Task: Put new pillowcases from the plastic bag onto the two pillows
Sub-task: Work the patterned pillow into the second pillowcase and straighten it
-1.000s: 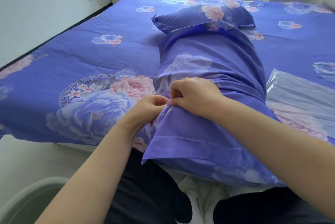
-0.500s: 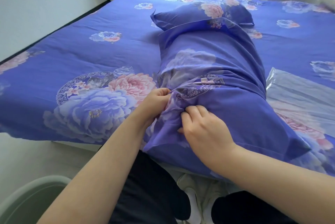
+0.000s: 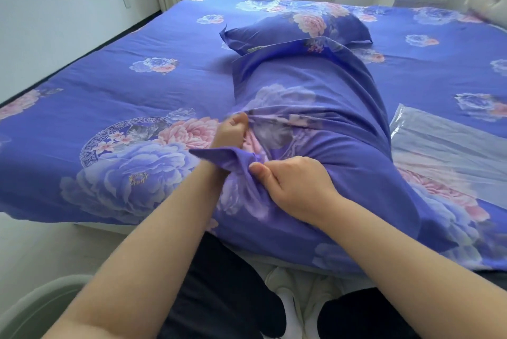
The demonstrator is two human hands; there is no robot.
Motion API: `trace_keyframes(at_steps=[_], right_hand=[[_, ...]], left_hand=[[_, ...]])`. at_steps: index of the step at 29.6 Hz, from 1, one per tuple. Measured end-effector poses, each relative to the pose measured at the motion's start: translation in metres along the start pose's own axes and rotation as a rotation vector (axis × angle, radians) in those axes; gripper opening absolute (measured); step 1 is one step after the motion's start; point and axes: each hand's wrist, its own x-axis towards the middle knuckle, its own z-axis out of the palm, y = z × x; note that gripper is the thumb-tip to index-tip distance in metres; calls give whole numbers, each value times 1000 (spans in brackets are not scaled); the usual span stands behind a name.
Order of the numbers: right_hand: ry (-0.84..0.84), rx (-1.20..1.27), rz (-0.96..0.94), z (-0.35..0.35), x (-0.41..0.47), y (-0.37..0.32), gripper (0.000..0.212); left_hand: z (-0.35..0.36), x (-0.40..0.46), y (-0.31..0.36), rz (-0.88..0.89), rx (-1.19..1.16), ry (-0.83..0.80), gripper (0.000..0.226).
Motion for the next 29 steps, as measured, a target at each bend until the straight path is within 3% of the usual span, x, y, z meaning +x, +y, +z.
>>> trace_keyframes(at_steps=[3,6,8,12,14,16,19,22,23,26,29], right_hand=[[37,14,-107,-16,-8,0,64],[22,-14,-188,-23,-10,7,56],[57,-41,-262,-18,-15,6,52],[116,-64,-264,4,-25,-7,51],[107,-95,-243,6,-20,-14,52],[-33,-107,-253,6,-11,-21,52],[-102,76,-255,3,-4,-27,49],[172,84,-71,-10,15,2,39],[159,19,61,-17,24,19,39],[-131,-90,370,-31,45,61,55],[-222,-175,310,-34,55,71,44]], left_hand=[[-6,20,1,213,207,-14,41],[2,25,-5,339,448,-114,30],[-2,29,-9,325,502,-168,26],[-15,27,-12,66,179,-237,23],[-11,22,-14,147,310,-145,26],[-8,20,-19,178,485,-115,26],[-16,22,-21,92,662,-237,28],[-28,23,-14,134,737,-172,28],[-29,19,-10,140,720,-129,29],[-24,7,-6,90,647,-71,23],[-17,-5,7,162,634,33,8]])
